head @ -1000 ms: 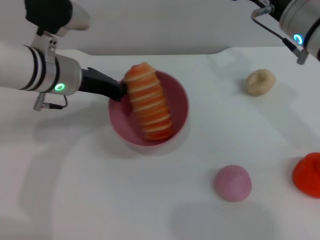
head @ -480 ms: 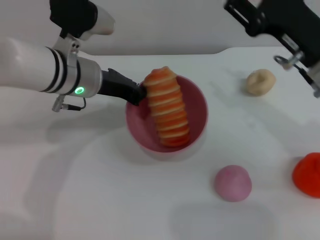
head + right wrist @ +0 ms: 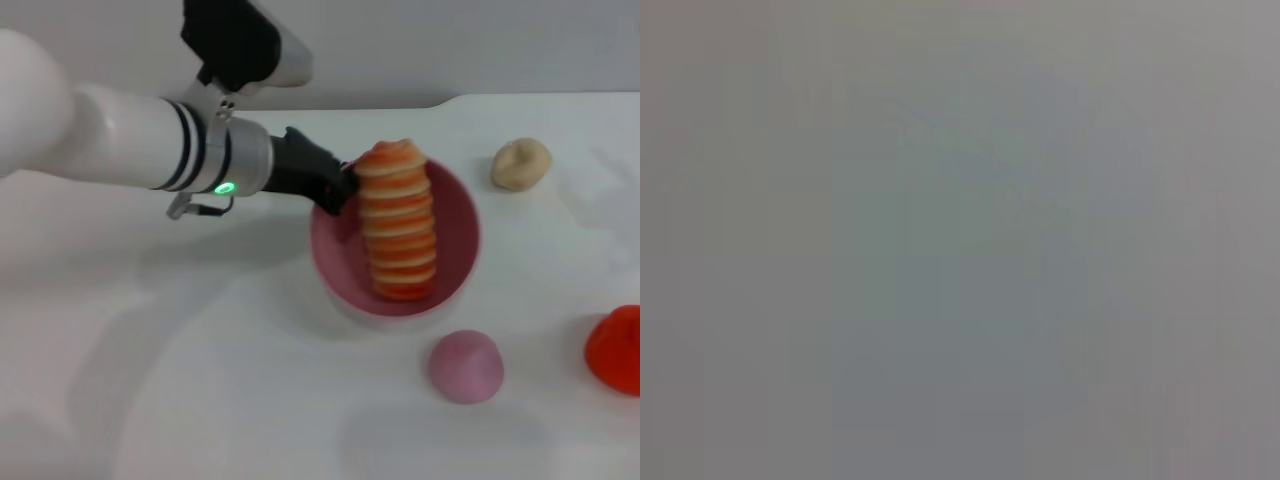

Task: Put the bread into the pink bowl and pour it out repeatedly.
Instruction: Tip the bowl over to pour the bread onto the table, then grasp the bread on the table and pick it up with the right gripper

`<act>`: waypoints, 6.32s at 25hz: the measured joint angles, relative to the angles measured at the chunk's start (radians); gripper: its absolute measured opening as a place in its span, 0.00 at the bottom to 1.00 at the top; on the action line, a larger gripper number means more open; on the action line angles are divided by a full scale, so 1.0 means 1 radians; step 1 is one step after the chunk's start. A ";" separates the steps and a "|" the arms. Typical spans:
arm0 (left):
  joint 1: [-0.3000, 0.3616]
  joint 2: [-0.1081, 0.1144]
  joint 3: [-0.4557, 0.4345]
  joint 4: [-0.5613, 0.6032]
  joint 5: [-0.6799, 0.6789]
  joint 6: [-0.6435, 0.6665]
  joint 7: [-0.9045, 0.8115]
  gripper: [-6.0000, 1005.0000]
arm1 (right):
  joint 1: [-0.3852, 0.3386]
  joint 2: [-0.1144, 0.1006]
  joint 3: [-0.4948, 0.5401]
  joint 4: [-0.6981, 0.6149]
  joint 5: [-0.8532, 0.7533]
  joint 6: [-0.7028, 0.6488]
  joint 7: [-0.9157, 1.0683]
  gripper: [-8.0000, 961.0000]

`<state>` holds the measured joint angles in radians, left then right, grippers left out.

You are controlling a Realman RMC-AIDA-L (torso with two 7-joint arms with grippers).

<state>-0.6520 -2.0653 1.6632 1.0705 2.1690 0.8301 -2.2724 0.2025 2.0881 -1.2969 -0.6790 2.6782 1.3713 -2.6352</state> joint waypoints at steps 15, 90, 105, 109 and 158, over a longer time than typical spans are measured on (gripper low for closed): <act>-0.017 -0.005 0.227 0.013 -0.012 -0.389 0.014 0.05 | -0.080 -0.006 0.369 0.199 0.017 0.254 0.001 0.68; -0.277 0.094 -0.665 -0.152 0.155 0.366 0.012 0.05 | 0.114 -0.016 0.299 0.368 -0.096 0.007 0.097 0.68; -0.189 0.105 -0.680 -0.127 0.247 0.567 -0.047 0.05 | 0.173 -0.024 0.255 -0.234 -1.022 -0.429 1.107 0.69; -0.187 0.102 -0.679 -0.127 0.249 0.566 -0.042 0.05 | 0.207 -0.024 0.221 -0.442 -1.397 -0.392 1.477 0.69; -0.109 0.076 -0.684 -0.144 0.243 0.551 -0.004 0.05 | 0.654 -0.009 -0.327 -0.361 -1.670 0.293 2.016 0.74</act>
<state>-0.7610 -1.9893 0.9797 0.9265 2.4115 1.3809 -2.2766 0.8569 2.0787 -1.6239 -1.0399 1.0079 1.6641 -0.6193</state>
